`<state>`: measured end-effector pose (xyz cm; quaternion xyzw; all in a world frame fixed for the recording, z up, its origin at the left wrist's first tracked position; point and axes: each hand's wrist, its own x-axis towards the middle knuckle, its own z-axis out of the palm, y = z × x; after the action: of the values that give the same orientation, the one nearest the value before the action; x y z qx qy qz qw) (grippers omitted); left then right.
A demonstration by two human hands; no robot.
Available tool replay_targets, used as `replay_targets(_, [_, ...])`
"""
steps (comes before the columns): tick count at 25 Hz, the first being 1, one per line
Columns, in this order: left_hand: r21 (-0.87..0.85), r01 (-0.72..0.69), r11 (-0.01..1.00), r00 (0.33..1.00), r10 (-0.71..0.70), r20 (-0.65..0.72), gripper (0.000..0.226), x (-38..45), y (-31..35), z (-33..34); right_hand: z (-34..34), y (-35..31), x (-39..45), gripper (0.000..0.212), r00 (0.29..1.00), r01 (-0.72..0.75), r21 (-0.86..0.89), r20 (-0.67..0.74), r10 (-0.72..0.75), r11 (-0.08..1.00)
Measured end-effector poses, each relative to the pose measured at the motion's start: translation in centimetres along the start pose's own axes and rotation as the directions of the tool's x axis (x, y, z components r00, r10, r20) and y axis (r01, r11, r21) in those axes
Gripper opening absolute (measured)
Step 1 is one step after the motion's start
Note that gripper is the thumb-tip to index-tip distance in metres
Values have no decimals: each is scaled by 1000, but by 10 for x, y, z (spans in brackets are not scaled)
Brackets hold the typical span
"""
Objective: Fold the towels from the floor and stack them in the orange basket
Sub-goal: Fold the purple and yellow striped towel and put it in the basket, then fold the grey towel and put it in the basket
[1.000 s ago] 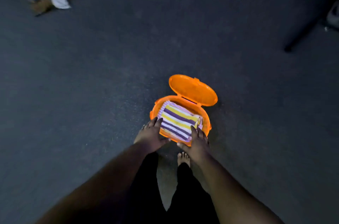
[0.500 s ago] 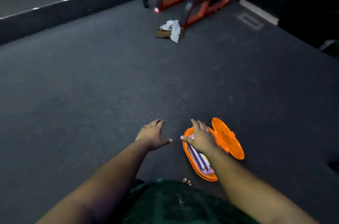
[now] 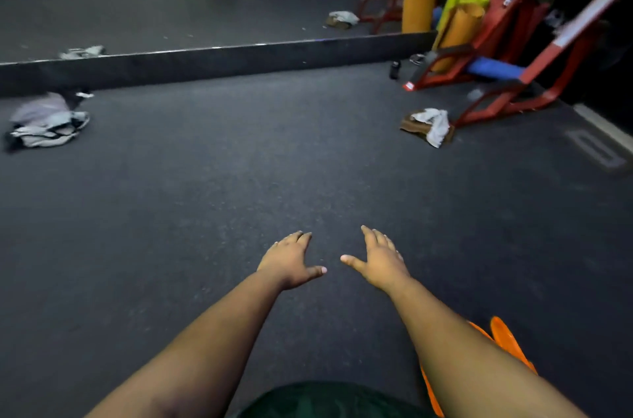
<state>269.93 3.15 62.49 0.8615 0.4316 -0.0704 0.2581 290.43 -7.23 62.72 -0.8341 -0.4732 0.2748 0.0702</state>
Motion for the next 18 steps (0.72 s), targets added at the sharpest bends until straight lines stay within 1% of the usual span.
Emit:
replay_targets(3, [-53, 104, 993, 992, -108, -66, 102, -14, -73, -40, 9, -90, 30, 99, 991, 130, -40, 27, -129, 991])
replay_targets(5, [-79, 168, 983, 980, -175, -93, 102, -23, -111, -60, 15, -138, 51, 99, 977, 209, -64, 58, -206, 976])
replay_targets(8, [-136, 292, 947, 940, -310, -142, 101, -31, -170, -91, 26, -216, 93, 100, 927, 369, -114, 124, -355, 923])
replay_targets(12, [-203, 461, 864, 845, -497, -199, 102, -32, -239, -125, 44, -314, 153, 99, 815, 574, -156, 208, -541, 804])
replay_targets(15, [-271, 562, 781, 756, -619, -214, 103, -34, -279, -151, 55, -376, 191, 99, 726, 680, -162, 285, -626, 715])
replay_targets(18, [-317, 633, 706, 672, -705, -228, 103, -35, -321, -176, 63, -441, 225, 99, 654, 748, -164, 347, -672, 643])
